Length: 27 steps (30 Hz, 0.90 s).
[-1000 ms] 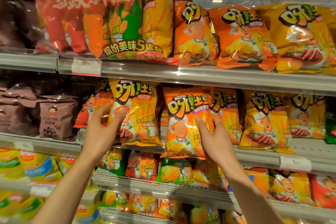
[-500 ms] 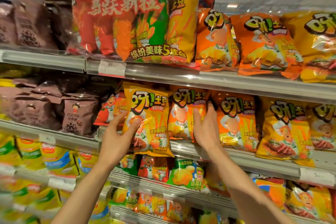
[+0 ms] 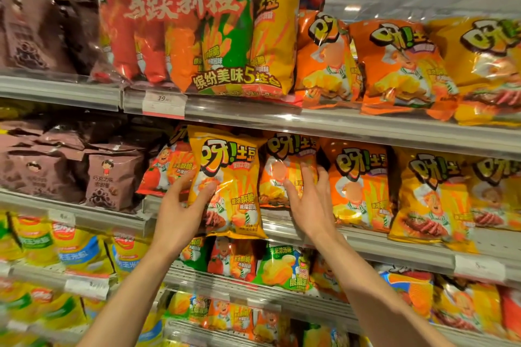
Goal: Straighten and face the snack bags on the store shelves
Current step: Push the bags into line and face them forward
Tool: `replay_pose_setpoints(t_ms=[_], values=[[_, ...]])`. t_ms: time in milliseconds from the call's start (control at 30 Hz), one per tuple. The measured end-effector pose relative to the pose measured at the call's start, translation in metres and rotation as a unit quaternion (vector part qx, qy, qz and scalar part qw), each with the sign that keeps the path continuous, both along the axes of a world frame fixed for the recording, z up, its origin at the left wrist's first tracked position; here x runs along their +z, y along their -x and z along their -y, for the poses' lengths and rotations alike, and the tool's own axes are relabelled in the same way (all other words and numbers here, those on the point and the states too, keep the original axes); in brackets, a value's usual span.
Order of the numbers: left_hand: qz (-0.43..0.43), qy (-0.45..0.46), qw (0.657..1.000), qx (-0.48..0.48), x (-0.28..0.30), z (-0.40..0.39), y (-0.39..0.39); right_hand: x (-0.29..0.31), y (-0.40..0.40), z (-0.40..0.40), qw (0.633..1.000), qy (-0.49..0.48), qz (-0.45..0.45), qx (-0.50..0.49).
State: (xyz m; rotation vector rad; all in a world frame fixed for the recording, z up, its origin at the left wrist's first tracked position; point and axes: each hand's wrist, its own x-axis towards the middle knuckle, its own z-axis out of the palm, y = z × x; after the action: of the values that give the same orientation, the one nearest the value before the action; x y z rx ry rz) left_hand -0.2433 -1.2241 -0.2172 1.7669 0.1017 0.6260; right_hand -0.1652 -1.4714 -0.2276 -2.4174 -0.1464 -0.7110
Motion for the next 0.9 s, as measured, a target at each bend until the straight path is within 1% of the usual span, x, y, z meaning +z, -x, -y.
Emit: replay_pose_setpoints(t_ms=[100, 233, 333, 433, 500, 633, 733, 800, 900], values=[[-0.001, 0.002, 1.0, -0.001, -0.003, 0.002, 0.0, -0.003, 0.003, 0.003, 0.999, 0.038, -0.025, 0.004], [0.0, 0.014, 1.0, -0.01, -0.005, 0.007, 0.001, 0.016, 0.01, 0.011, 0.992, 0.003, -0.112, 0.049], [0.007, 0.025, 1.0, -0.012, -0.005, 0.011, 0.007, 0.028, 0.02, 0.019, 0.994, -0.012, -0.093, 0.056], [0.013, 0.03, 0.999, -0.021, -0.008, 0.016, 0.014, 0.029, 0.036, 0.024, 0.996, -0.051, -0.039, 0.06], [0.017, 0.027, 0.999, -0.03, -0.011, 0.021, 0.019, 0.027, 0.049, 0.028, 0.993, -0.092, -0.03, 0.068], [0.013, 0.035, 0.998, -0.053, -0.023, 0.035, 0.025, 0.022, 0.08, 0.035, 0.968, -0.186, -0.118, 0.122], [0.01, 0.035, 0.997, -0.072, -0.029, 0.057, 0.026, 0.012, 0.092, 0.041, 0.942, -0.223, -0.184, 0.168], [0.011, 0.029, 0.995, -0.09, -0.031, 0.077, 0.026, 0.007, 0.098, 0.045, 0.928, -0.247, -0.214, 0.177], [0.005, 0.031, 0.991, -0.129, -0.031, 0.111, 0.029, 0.003, 0.108, 0.06, 0.903, -0.315, -0.229, 0.18]])
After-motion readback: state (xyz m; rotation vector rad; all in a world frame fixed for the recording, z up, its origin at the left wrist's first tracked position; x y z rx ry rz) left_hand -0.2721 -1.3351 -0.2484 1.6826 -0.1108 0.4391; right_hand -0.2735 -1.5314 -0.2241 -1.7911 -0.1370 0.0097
